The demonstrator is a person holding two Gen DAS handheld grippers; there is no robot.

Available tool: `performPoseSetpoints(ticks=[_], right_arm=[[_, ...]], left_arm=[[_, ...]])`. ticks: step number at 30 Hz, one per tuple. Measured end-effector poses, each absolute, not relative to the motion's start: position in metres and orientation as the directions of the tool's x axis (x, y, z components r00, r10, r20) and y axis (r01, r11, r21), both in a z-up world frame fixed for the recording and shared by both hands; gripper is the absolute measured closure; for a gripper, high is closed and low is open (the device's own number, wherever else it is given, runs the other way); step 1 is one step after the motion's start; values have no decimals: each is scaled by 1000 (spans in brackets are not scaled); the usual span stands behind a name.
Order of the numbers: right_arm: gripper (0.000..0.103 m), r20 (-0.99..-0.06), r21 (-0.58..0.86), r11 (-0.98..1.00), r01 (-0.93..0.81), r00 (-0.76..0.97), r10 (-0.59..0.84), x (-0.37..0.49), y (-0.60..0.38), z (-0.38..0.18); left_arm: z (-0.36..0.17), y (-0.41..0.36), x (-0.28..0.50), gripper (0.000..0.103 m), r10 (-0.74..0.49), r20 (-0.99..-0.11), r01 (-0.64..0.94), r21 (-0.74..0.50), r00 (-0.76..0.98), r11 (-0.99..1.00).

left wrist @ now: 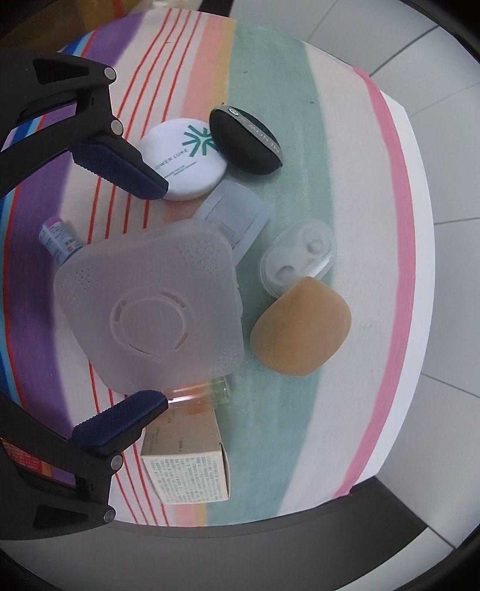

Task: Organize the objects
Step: 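Lift the red can with the right tool while the left tool lifts the clear container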

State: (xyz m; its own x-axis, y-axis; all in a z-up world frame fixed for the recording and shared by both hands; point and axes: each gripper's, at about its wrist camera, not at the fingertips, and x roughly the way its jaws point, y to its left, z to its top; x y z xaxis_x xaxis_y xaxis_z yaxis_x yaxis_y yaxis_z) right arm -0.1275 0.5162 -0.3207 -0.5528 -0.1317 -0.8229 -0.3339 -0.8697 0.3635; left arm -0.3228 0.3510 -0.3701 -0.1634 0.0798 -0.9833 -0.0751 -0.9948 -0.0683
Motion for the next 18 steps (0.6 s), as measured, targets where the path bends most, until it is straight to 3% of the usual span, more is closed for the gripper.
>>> performPoseSetpoints(ticks=[12, 18], right_arm=[[44, -818, 383, -864, -327, -555, -153, -123, 515, -317], [44, -819, 385, -868, -313, -549, -166, -124, 509, -318]], left_arm=[[-373, 312, -321, 0, 36, -991, 56, -43, -130, -997], [-369, 349, -326, 0, -134, -979, -108, 152, -151, -982]])
